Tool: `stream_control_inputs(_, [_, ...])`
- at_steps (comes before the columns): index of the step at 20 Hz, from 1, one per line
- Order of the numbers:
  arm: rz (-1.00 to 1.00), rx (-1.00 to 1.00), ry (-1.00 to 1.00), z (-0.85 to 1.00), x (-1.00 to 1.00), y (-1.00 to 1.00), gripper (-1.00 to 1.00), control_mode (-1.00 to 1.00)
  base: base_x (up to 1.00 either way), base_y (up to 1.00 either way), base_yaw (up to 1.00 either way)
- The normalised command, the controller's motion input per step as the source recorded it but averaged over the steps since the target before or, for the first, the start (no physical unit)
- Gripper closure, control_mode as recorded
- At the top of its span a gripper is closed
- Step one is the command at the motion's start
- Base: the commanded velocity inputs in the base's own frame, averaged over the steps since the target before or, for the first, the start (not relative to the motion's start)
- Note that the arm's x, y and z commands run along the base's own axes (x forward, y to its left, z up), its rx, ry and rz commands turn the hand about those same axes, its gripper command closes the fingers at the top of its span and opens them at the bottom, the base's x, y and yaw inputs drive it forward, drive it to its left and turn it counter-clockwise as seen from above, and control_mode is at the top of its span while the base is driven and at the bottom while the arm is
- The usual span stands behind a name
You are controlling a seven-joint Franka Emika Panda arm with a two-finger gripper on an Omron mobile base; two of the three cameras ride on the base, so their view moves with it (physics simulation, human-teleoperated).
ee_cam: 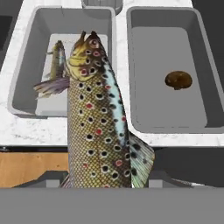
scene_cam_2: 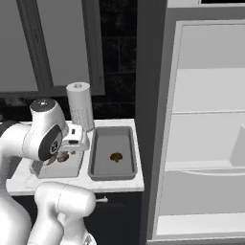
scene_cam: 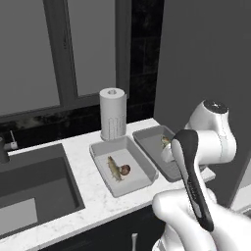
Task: Place one mushroom and one fish in each tupperware on the nearby counter, to pack two identical lunches.
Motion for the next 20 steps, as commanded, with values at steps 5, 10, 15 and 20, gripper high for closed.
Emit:
stream_control_inputs(5, [-0.06, -0.03, 0.05, -0.38, 0.70, -0.18, 1.00, -1.00, 0.00, 0.00, 0.00])
stream_control_inputs(10, [-0.06, -0.03, 0.09, -0.44, 0.43, -0.21, 1.00, -1.00, 0.00, 0.00, 0.00])
stream_control_inputs(15, [-0.02, 0.00, 0.12, -0.32, 0.40, -0.27, 1.00, -1.00, 0.00, 0.00, 0.00])
stream_control_inputs(20, [0.00, 0.00, 0.07, -0.19, 0.45, -0.11, 1.00, -1.00, 0.00, 0.00, 0.00])
